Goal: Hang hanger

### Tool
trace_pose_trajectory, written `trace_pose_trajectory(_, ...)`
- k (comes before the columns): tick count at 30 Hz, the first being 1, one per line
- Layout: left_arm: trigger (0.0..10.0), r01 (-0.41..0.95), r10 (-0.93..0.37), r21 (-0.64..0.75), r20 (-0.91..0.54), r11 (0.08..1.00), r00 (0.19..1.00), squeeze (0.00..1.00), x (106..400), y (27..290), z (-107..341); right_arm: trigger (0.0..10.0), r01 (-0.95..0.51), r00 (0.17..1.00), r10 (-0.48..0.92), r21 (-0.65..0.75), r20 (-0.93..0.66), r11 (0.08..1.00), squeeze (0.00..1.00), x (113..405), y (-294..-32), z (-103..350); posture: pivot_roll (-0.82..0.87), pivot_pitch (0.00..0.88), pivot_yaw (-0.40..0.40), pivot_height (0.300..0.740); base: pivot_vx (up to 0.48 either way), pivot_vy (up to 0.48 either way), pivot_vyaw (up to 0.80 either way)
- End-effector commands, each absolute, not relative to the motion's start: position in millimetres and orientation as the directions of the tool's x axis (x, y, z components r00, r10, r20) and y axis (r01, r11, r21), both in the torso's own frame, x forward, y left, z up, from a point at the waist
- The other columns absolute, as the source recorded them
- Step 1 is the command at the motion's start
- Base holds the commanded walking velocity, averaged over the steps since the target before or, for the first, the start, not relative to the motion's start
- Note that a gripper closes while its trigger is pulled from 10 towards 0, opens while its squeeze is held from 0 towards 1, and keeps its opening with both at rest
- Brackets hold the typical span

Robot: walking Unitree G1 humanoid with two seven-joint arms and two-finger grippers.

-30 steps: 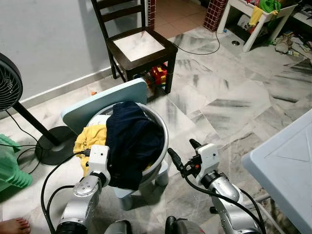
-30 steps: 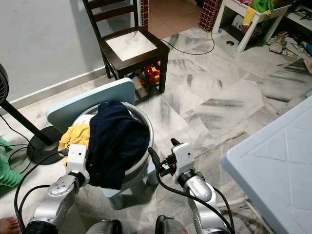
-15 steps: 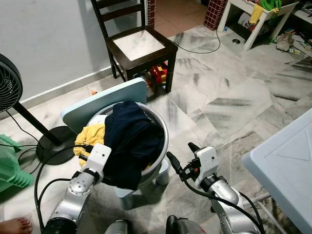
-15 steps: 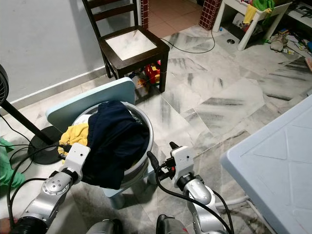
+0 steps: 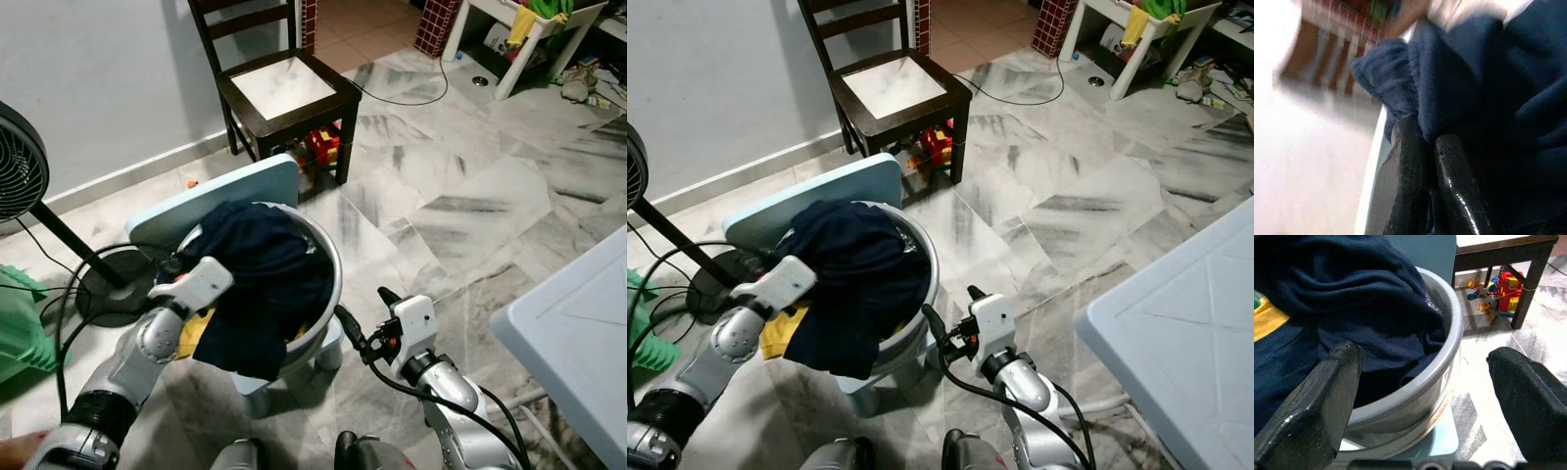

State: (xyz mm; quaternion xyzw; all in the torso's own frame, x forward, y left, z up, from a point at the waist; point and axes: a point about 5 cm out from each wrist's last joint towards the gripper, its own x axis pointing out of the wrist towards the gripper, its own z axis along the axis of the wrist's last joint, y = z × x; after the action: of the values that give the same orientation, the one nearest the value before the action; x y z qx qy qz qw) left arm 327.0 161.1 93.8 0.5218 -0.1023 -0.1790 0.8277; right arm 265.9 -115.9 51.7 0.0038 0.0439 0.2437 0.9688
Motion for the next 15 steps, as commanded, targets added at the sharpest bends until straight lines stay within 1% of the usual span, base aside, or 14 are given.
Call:
trace_pose_trajectory(1, 0.0, 0.222, -0.521, 0.92, -0.023, 0.323, 0.853, 0.0, 319, 143, 88, 10.0, -0.465, 0.878, 0.466, 0.029, -0.108, 0.885, 0.0, 263, -118, 46, 0.05, 0.219, -0.007, 0.74, 0.0, 0.0, 0.0)
trace_pose_trajectory(3, 0.0, 0.283, -0.616, 0.922, -0.064, 0.265, 0.785, 0.0, 311, 126, 80, 10.0, -0.464, 0.879, 0.465, 0.029, -0.107, 0.885, 0.0, 263, -117, 47, 0.05, 0.219, -0.008, 0.74, 0.0, 0.0, 0.0)
trace_pose_trajectory(4, 0.0, 0.345, -0.671, 0.911, -0.111, 0.225, 0.733, 0.0, 305, 116, 72, 10.0, -0.465, 0.879, 0.465, 0.027, -0.106, 0.885, 0.0, 264, -116, 47, 0.05, 0.219, -0.01, 0.74, 0.0, 0.0, 0.0)
trace_pose_trajectory(6, 0.0, 0.408, -0.692, 0.888, -0.157, 0.213, 0.704, 0.0, 299, 113, 63, 10.0, -0.466, 0.878, 0.466, 0.026, -0.105, 0.884, 0.0, 264, -115, 47, 0.05, 0.22, -0.011, 0.74, 0.0, 0.0, 0.0)
trace_pose_trajectory(8, 0.0, 0.449, -0.695, 0.867, -0.187, 0.216, 0.695, 0.0, 295, 115, 54, 10.0, -0.467, 0.878, 0.467, 0.025, -0.104, 0.884, 0.0, 264, -115, 47, 0.05, 0.221, -0.01, 0.74, 0.0, 0.0, 0.0)
trace_pose_trajectory(11, 0.0, 0.557, -0.686, 0.791, -0.26, 0.251, 0.679, 0.0, 284, 124, 39, 10.0, -0.467, 0.878, 0.467, 0.024, -0.108, 0.884, 0.0, 263, -116, 47, 0.06, 0.222, -0.017, 0.74, 0.0, 0.0, 0.0)
trace_pose_trajectory(15, 0.2, 0.603, -0.647, 0.744, -0.314, 0.287, 0.695, 0.0, 278, 134, 27, 10.0, -0.475, 0.873, 0.474, 0.023, -0.114, 0.88, 0.0, 263, -115, 46, 0.06, 0.223, -0.02, 0.74, 0.0, 0.0, 0.0)
